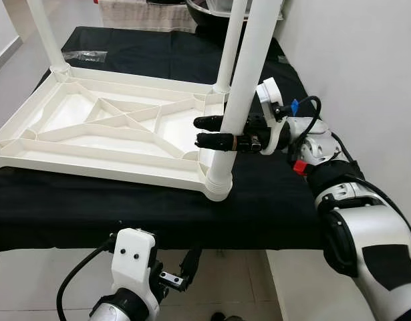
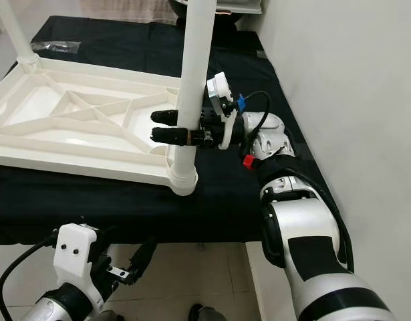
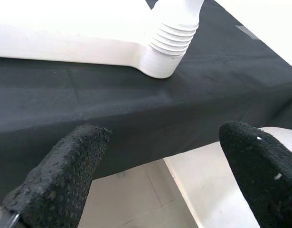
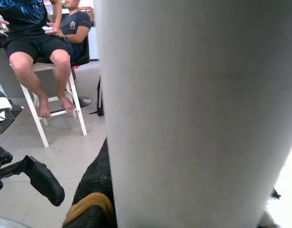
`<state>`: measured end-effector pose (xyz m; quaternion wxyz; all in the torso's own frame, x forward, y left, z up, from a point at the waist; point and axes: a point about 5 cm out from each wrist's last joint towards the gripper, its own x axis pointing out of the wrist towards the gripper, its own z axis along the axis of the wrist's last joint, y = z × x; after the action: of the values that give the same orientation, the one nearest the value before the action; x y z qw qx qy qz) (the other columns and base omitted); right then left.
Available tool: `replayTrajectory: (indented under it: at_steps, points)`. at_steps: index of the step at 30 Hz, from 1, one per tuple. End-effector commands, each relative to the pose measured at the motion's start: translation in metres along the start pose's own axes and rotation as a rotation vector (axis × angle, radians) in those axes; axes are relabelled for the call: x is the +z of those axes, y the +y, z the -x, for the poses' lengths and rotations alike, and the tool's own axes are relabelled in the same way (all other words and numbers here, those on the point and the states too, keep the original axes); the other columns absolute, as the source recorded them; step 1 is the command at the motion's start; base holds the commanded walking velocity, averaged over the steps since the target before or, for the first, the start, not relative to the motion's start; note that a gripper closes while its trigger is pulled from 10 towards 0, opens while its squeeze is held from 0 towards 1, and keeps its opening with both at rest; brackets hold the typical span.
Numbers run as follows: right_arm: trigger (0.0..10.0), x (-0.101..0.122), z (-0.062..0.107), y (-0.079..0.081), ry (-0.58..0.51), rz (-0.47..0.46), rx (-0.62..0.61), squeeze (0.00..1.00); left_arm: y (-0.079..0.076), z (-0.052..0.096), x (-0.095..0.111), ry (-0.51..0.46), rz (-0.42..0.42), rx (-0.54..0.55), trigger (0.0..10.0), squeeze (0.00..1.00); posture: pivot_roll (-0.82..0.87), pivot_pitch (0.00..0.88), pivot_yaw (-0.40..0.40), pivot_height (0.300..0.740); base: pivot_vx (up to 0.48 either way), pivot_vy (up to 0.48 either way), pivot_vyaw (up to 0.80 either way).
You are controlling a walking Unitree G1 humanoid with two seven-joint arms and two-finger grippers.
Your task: Building children table
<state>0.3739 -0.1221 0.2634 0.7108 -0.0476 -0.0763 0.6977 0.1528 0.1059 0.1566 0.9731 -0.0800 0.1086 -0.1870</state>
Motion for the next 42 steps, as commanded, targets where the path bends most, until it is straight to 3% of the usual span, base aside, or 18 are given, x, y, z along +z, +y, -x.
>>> replayTrajectory:
  at_steps: [1, 16, 26, 32, 42]
  points:
    - [10.0, -0.006, 0.000, 0.000, 0.039, -0.007, -0.002, 0.00, -0.003, 0.002, -0.001, 0.015, 0.000, -0.008, 10.0, 0.00, 0.20, 0.187, -0.117, 0.740, 0.000, 0.000, 0.00]
    - [10.0, -0.016, -0.013, 0.001, 0.066, 0.011, -0.042, 0.00, -0.002, 0.002, 0.000, 0.014, -0.006, -0.003, 10.0, 0.00, 0.20, 0.203, -0.116, 0.740, 0.000, 0.000, 0.00]
    - [10.0, -0.022, -0.020, 0.007, 0.059, -0.038, 0.058, 0.00, -0.001, 0.002, 0.000, 0.020, -0.007, 0.001, 10.0, 0.00, 0.19, 0.219, -0.111, 0.740, 0.000, 0.000, 0.00]
    - [10.0, -0.039, -0.030, 0.004, 0.097, -0.045, -0.089, 0.00, -0.002, 0.002, 0.001, 0.015, -0.009, 0.003, 10.0, 0.00, 0.21, 0.221, -0.125, 0.740, 0.000, 0.000, 0.00]
    - [10.0, -0.053, -0.019, 0.004, 0.081, -0.021, -0.289, 0.00, 0.001, -0.002, 0.004, -0.001, -0.013, 0.006, 10.0, 0.00, 0.19, 0.225, -0.114, 0.740, 0.000, 0.000, 0.00]
